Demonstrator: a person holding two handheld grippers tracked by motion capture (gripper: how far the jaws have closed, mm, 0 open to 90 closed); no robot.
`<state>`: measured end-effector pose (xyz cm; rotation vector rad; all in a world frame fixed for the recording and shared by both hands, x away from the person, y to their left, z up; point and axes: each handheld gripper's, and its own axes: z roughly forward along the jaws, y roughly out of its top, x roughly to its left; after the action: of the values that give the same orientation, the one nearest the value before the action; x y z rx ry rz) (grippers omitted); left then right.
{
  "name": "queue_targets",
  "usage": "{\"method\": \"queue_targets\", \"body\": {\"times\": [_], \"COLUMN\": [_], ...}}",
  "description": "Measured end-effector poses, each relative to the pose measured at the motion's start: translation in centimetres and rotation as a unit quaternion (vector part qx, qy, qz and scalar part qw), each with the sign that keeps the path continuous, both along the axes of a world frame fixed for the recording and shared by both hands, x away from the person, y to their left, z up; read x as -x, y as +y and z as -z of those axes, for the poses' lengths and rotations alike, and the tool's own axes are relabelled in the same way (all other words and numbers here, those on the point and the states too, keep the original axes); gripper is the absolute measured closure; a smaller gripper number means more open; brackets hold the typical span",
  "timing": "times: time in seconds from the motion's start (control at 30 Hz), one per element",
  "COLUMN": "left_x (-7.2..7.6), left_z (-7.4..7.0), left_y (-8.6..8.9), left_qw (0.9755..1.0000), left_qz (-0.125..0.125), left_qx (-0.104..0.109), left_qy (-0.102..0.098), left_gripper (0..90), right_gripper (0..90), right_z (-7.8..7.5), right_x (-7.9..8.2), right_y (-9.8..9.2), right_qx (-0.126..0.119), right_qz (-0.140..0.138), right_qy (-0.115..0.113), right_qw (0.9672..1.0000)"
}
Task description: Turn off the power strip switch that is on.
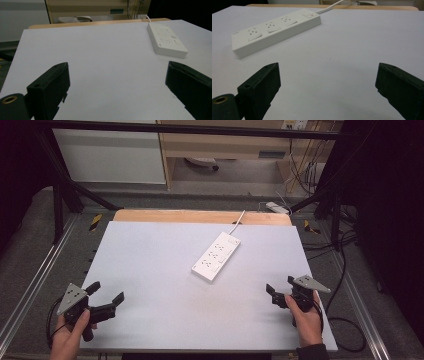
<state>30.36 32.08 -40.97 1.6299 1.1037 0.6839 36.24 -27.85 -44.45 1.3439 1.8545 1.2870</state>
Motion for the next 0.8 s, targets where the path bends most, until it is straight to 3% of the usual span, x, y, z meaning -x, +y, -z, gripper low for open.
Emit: {"method": "queue_targets", "body": {"times": [0.8], "left_x": [0.03], "left_z": [0.07], "left_y": [-0.30], "left_qw": [0.9999], "left_qz": [0.007], "left_qx": [-0.010], "left_qy": [0.001], "left_gripper": [5.5], "right_gripper": [3.7], "right_z": [-0.45], "right_x": [0.08], "right_y": [0.12], "right_qx": [-0.003], "right_qz": [0.000], "right_qy": [-0.015], "right_qw": [0.9999]}}
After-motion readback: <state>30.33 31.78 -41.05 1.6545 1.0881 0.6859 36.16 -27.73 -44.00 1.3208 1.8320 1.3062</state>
